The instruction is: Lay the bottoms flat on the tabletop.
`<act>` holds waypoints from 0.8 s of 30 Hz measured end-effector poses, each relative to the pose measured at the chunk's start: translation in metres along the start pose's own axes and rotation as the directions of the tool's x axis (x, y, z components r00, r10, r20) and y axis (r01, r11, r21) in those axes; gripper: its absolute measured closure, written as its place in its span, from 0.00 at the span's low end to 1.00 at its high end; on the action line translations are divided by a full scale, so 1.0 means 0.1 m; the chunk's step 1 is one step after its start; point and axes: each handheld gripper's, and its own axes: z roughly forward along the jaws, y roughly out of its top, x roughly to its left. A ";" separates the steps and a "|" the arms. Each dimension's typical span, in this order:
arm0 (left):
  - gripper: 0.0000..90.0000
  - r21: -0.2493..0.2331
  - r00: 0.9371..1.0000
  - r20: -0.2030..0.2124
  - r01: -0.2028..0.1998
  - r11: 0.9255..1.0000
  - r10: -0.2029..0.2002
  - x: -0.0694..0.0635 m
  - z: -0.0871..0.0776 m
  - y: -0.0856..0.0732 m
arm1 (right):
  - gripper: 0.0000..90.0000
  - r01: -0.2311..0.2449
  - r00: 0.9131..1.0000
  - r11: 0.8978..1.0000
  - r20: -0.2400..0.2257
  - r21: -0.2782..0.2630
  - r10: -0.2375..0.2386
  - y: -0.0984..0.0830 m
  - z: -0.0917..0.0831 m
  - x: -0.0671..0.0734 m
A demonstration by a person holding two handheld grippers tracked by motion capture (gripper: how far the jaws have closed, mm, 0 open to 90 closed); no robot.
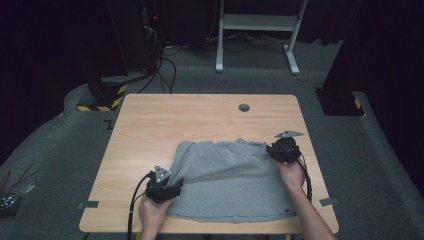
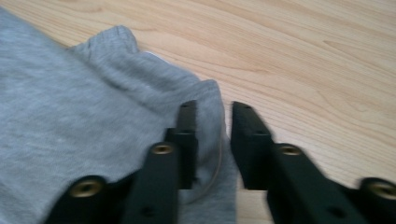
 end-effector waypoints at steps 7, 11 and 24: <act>0.40 0.000 1.000 -0.005 0.000 1.000 0.000 0.00 0.00 0.00 | 0.59 0.131 0.988 0.990 -0.077 -0.051 -0.135 0.18 0.02 0.41; 0.40 0.000 1.000 -0.004 0.001 1.000 -0.001 0.00 0.00 0.00 | 0.59 0.120 0.984 0.993 -0.132 0.002 -0.119 0.22 0.25 0.55; 0.40 0.000 1.000 -0.009 0.009 1.000 -0.009 0.00 0.00 0.00 | 0.99 0.311 0.880 0.935 -0.321 -0.169 -0.351 0.27 -0.50 0.99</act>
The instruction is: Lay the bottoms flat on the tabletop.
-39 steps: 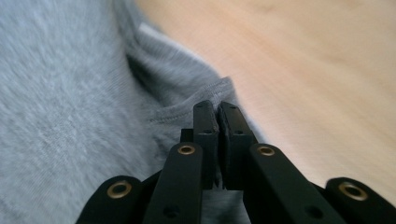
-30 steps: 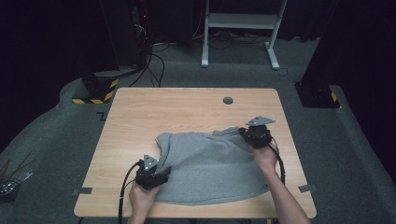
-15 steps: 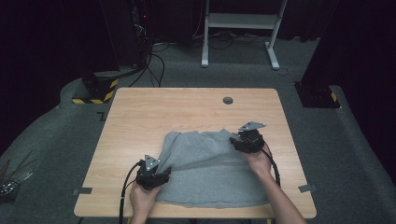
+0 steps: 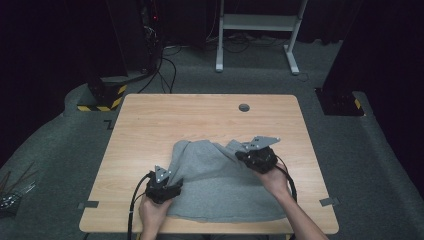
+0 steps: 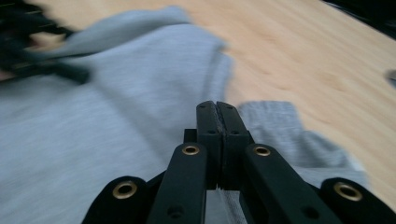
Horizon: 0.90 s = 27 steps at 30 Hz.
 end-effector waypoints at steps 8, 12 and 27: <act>0.40 0.000 1.000 -0.003 0.002 1.000 -0.002 0.00 0.00 0.00 | 0.86 0.029 0.990 0.976 -0.141 0.215 0.002 -0.57 0.53 0.47; 0.40 0.000 1.000 -0.003 0.002 1.000 -0.002 0.00 0.00 0.00 | 0.78 0.029 0.994 0.990 -0.110 0.140 -0.013 -0.44 0.36 0.44; 0.40 0.000 1.000 -0.002 0.002 1.000 -0.002 0.00 0.00 0.00 | 0.42 -0.257 0.961 0.944 0.160 0.207 0.226 -0.17 0.70 -0.54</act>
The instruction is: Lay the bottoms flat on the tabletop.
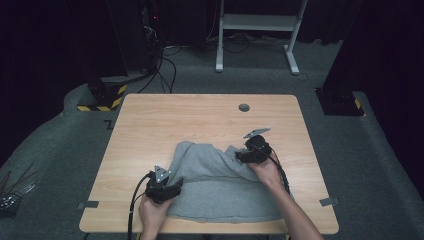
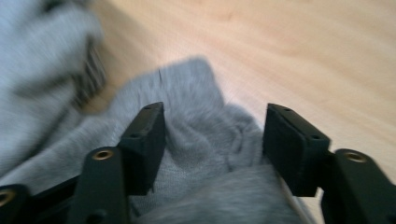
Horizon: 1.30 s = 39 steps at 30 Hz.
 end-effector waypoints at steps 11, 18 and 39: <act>0.40 0.001 1.000 -0.001 -0.001 1.000 0.001 0.00 0.00 0.00 | 0.95 0.133 0.991 0.984 -0.032 0.115 -0.130 -0.01 0.10 0.13; 0.40 0.002 1.000 -0.001 -0.002 1.000 0.002 0.00 0.00 0.00 | 0.96 0.137 0.987 0.984 -0.067 -0.114 -0.145 0.08 -0.40 0.22; 0.35 -0.049 0.994 0.105 0.018 0.999 -0.013 -0.06 -0.16 0.49 | 0.76 0.354 0.920 0.933 -0.157 -0.066 -0.360 -0.74 -0.51 0.91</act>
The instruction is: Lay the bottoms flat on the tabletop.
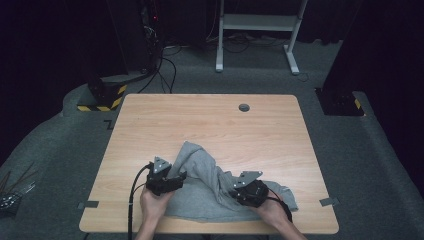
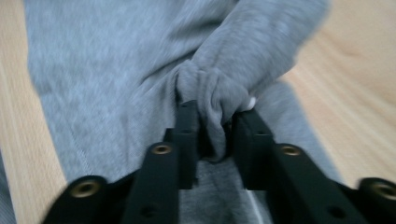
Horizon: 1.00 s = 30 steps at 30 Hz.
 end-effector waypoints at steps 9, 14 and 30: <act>0.32 0.036 0.995 0.062 -0.084 0.996 0.082 -0.34 0.34 0.62 | 0.68 -0.086 0.996 0.994 -0.005 -0.062 0.086 0.13 -0.02 -0.14; 0.36 0.155 0.985 0.087 -0.162 0.975 0.150 -0.50 0.65 0.76 | 0.88 -0.062 0.998 0.997 -0.024 -0.037 0.061 0.13 0.07 -0.11; 0.99 0.093 0.962 0.084 -0.268 0.959 0.261 -0.36 -0.07 0.30 | 0.91 -0.030 0.996 0.994 0.082 -0.106 0.039 -0.07 -0.19 -0.08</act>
